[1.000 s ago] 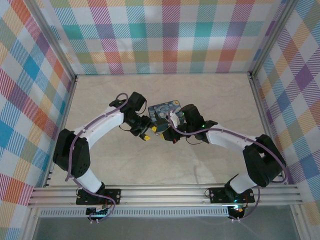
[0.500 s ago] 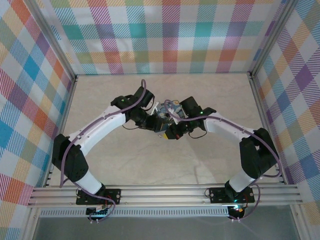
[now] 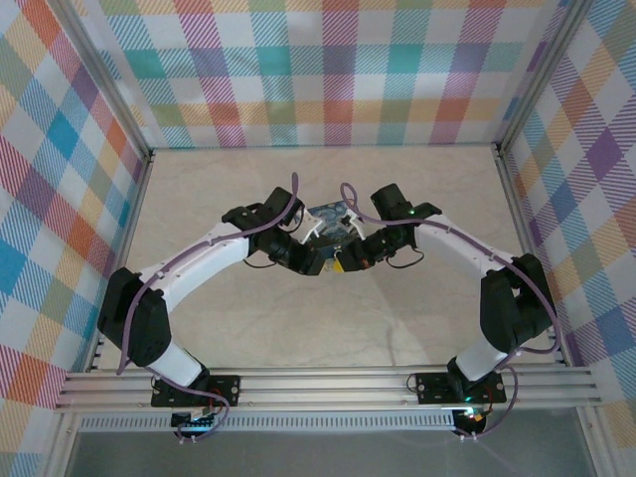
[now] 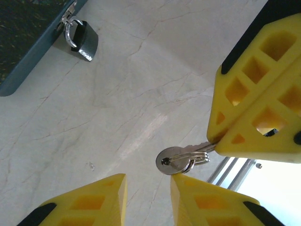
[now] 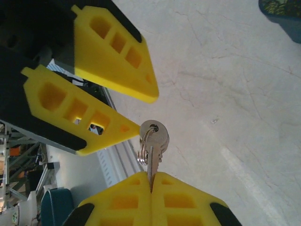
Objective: Unlock a padlock with a key
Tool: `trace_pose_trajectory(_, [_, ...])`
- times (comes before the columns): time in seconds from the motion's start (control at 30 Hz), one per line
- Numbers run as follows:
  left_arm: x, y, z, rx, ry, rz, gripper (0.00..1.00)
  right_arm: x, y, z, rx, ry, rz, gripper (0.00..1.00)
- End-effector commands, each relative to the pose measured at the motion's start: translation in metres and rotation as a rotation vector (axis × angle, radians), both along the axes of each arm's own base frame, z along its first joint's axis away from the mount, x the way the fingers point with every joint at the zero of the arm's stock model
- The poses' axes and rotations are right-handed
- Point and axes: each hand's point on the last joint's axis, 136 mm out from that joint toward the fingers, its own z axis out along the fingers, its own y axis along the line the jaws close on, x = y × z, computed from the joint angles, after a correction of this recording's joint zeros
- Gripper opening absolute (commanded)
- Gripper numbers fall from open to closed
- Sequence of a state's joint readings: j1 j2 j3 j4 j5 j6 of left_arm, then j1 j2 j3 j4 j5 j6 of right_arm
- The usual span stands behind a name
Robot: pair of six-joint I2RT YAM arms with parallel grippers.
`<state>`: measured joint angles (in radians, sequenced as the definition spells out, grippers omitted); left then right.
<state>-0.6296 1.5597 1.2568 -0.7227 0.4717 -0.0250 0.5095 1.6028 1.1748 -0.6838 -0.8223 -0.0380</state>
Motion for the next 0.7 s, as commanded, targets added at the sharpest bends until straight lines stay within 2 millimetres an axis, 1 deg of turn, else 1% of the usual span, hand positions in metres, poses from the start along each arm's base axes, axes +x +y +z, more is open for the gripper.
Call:
trace_pose_trajectory(0.0, [0.001, -0.007, 0.022, -0.089, -0.061, -0.033, 0.3, -0.003, 0.004, 0.023, 0.083, 0.019, 0.032, 0.04])
trace_pose_trajectory(0.13, [0.001, -0.01, 0.024, -0.109, -0.063, -0.045, 0.3, -0.005, 0.007, 0.028, 0.104, 0.044, 0.048, 0.04])
trace_pose_trajectory(0.27, [-0.005, -0.018, 0.032, -0.174, -0.048, -0.078, 0.31, -0.004, 0.008, 0.027, 0.109, 0.053, 0.048, 0.04])
trace_pose_trajectory(0.47, [-0.011, -0.022, 0.038, -0.218, -0.045, -0.108, 0.31, 0.001, 0.009, 0.025, 0.106, 0.076, 0.047, 0.04])
trace_pose_trajectory(0.53, [-0.012, -0.022, 0.037, -0.219, -0.035, -0.113, 0.26, 0.002, 0.01, 0.027, 0.116, 0.074, 0.047, 0.04])
trace_pose_trajectory(0.6, [-0.014, -0.022, 0.034, -0.218, -0.024, -0.115, 0.17, 0.005, 0.01, 0.027, 0.117, 0.069, 0.041, 0.04])
trace_pose_trajectory(0.67, [-0.014, -0.022, 0.032, -0.213, -0.018, -0.112, 0.06, 0.008, 0.008, 0.026, 0.108, 0.07, 0.031, 0.04])
